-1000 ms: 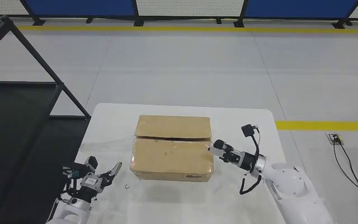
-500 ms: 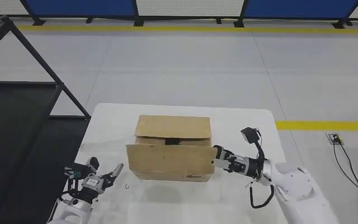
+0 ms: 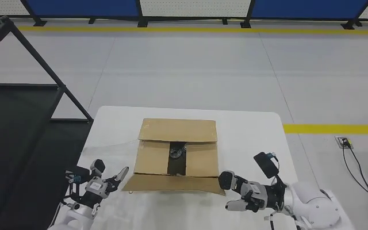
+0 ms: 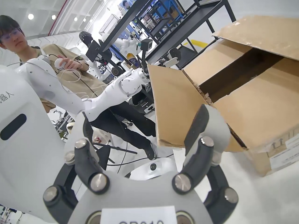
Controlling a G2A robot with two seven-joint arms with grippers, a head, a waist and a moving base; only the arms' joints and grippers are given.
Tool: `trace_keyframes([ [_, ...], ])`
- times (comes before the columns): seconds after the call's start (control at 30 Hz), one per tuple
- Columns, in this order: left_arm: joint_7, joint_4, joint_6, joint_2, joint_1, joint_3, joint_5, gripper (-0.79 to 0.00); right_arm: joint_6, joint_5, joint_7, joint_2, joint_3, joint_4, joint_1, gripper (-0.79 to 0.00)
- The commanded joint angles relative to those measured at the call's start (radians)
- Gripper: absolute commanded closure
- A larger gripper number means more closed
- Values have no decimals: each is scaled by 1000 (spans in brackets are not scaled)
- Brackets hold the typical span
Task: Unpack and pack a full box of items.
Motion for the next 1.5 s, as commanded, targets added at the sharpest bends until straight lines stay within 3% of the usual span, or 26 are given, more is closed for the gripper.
trace_keyframes([
  [0.0,-1,-5,-14,0,2,-3,-12,-785,-3,-12,-3,5,-2,-8,-10,-785],
  [0.23,-14,-24,-135,6,24,-22,-52,-785,-7,-22,-7,17,-24,11,-12,-785],
  [0.67,-56,-22,-341,26,60,-48,47,-785,28,-77,10,27,-98,69,34,-785],
  [0.97,-73,-12,-329,29,49,-28,106,-785,137,-47,-36,29,-130,93,64,-785],
  [1.4,-73,-12,-329,29,49,-28,106,-785,137,-47,-36,29,-130,93,64,-785],
  [1.47,-73,-12,-329,29,49,-28,106,-785,188,-32,-86,24,-142,104,70,-785],
])
